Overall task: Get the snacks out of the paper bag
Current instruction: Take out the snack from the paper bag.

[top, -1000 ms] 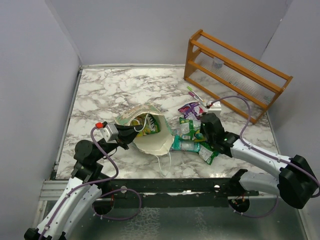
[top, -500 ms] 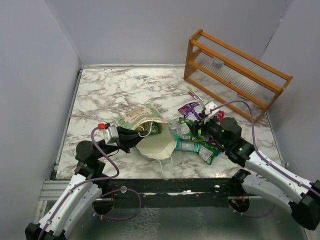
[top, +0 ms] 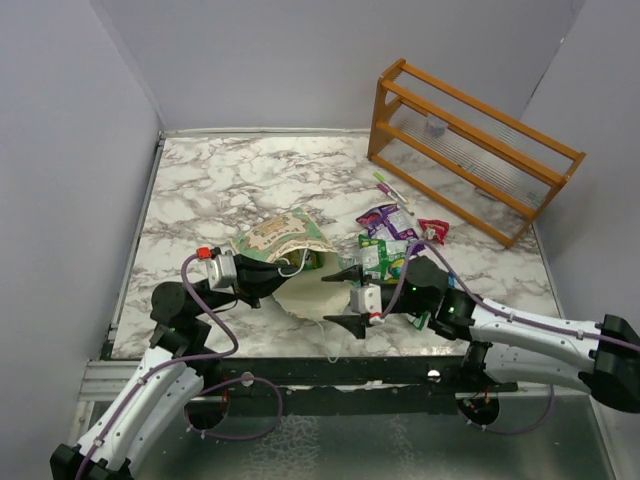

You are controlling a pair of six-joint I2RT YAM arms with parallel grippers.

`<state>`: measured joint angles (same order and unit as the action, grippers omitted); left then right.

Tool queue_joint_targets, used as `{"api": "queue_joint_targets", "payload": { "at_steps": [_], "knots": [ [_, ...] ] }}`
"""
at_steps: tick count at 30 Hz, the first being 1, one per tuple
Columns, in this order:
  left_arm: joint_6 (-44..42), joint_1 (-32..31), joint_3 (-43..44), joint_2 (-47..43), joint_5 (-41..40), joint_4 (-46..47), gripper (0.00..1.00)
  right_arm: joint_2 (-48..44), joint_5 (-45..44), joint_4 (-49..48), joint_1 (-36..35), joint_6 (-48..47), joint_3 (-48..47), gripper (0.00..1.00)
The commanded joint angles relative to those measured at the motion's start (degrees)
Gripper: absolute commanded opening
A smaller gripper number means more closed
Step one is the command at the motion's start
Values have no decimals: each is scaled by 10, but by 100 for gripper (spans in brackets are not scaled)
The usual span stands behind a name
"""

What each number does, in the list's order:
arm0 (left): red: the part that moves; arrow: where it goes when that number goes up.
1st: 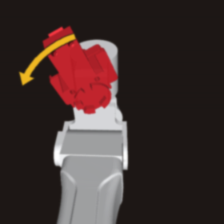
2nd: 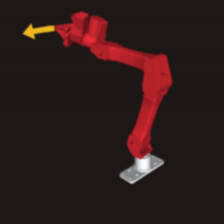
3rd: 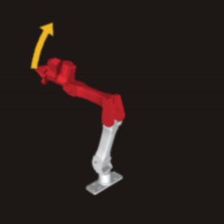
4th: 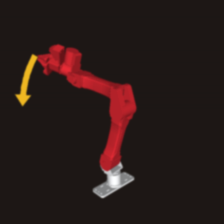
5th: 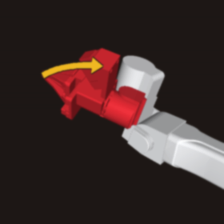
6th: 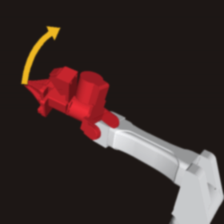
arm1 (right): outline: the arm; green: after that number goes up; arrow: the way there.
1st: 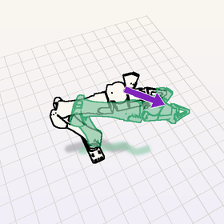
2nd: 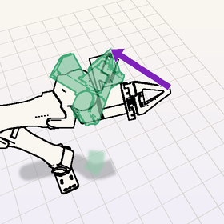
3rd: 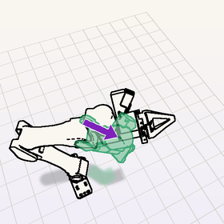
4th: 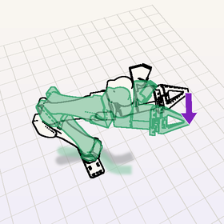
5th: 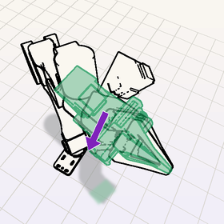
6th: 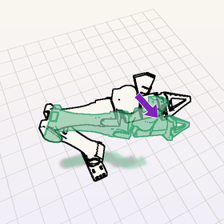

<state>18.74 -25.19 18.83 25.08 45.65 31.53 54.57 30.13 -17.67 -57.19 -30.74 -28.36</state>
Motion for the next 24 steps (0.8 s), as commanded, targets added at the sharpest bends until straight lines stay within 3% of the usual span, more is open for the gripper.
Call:
{"api": "queue_joint_targets", "payload": {
  "at_steps": [1,9,20,24],
  "knots": [
    [-7,3,1,-9,2,0,0,82,-125,32,-68,-114,-67,76],
    [-8,5,4,-13,5,-2,0,207,-241,3,-70,-182,-112,74],
    [-4,5,4,-22,3,4,0,354,-334,-62,-70,-210,-172,52],
    [1,4,3,-29,8,8,0,401,-372,-77,-69,-209,-198,51]
  ]
}}
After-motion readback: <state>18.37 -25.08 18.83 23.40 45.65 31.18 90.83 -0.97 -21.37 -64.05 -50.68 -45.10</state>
